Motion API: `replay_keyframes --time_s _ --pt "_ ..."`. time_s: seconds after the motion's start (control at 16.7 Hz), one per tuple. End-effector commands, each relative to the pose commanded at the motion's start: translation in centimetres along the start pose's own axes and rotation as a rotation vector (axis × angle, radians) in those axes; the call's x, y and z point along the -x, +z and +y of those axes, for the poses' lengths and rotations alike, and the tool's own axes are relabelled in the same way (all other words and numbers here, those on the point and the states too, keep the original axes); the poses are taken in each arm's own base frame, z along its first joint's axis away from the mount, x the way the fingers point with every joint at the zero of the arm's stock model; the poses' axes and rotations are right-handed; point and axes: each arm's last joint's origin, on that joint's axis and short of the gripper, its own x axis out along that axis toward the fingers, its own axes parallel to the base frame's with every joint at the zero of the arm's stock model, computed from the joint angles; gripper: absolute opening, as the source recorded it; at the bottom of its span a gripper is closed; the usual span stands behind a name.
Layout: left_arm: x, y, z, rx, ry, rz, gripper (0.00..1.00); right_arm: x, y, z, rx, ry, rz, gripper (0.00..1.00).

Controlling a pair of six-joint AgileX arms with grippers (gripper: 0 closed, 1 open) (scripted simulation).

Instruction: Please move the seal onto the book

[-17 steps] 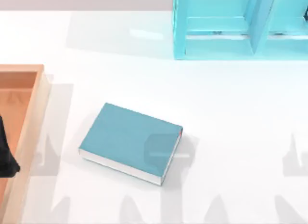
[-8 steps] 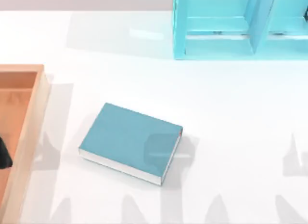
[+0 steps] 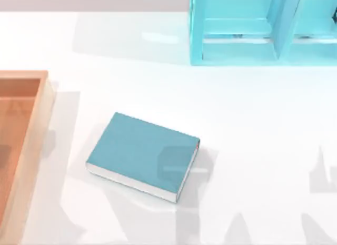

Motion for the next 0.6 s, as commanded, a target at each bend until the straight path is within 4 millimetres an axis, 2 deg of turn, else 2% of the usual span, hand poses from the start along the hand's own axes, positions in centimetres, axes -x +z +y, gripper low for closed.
replay_keyframes --time_s 0.18,0.3,0.48,0.6 --pt "-3.6 3.8 1.5 -0.015 -0.021 0.287 1.0 0.0 0.0 0.0 0.0 0.0 0.0 1.0" --pt "-6.5 5.6 2.6 -0.021 -0.045 0.457 1.0 0.0 0.0 0.0 0.0 0.0 0.0 1.0" --pt "-10.4 7.3 4.1 -0.025 -0.084 0.652 1.0 0.0 0.0 0.0 0.0 0.0 0.0 1.0" --pt "-12.3 8.0 5.0 -0.025 -0.106 0.734 1.0 0.0 0.0 0.0 0.0 0.0 0.0 1.0"
